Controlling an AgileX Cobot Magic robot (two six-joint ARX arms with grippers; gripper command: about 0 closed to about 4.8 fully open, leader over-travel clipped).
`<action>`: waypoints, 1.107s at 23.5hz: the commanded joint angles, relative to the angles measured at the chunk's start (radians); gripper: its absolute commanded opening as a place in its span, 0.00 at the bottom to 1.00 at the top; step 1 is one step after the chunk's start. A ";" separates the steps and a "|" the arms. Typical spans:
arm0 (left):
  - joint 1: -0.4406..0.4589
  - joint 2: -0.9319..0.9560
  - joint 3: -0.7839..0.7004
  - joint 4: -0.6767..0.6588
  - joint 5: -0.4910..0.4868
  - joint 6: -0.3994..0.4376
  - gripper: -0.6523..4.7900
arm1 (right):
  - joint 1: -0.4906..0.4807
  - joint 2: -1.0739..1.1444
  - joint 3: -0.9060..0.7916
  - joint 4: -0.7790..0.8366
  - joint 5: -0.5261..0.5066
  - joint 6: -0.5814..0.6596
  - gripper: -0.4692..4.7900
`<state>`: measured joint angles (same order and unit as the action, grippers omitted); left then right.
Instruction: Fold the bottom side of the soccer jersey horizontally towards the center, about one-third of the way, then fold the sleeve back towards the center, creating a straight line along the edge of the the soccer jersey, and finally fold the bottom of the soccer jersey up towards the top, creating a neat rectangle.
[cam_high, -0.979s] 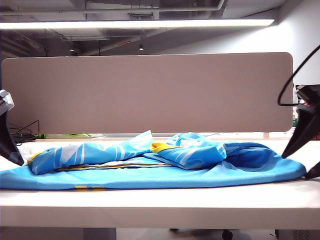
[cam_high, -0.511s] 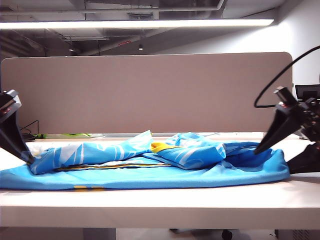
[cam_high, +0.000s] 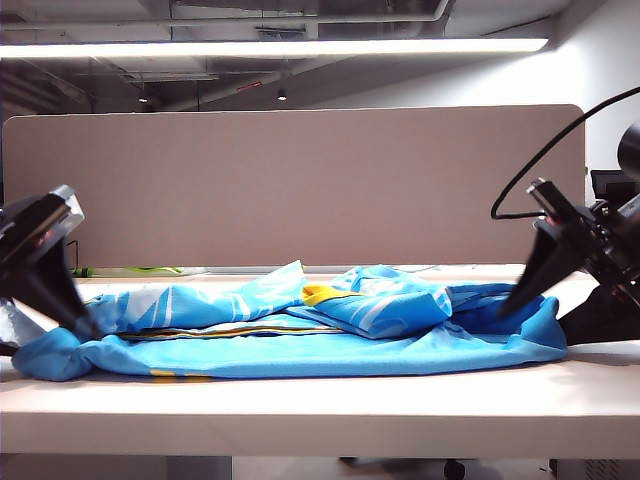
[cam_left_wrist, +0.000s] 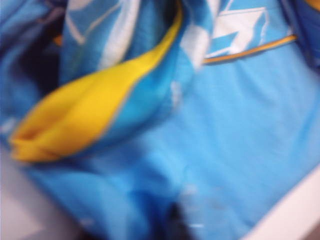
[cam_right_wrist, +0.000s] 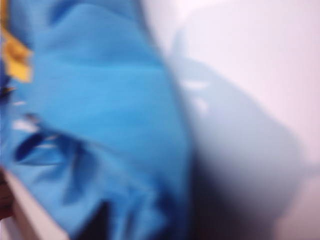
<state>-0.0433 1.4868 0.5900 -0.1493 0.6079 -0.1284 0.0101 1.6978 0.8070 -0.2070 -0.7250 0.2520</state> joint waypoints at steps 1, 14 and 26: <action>0.002 0.011 -0.013 0.002 -0.047 -0.013 0.11 | 0.007 0.007 -0.007 0.008 0.047 0.006 0.08; 0.007 -0.313 -0.013 -0.419 -0.089 -0.022 0.11 | 0.014 -0.302 -0.058 -0.269 0.052 -0.080 0.08; 0.009 -0.682 -0.012 -0.500 -0.108 -0.063 0.11 | 0.014 -0.648 -0.096 -0.373 0.089 -0.080 0.08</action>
<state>-0.0376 0.8093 0.5739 -0.7166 0.5182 -0.1749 0.0242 1.0573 0.7052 -0.6514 -0.6567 0.1390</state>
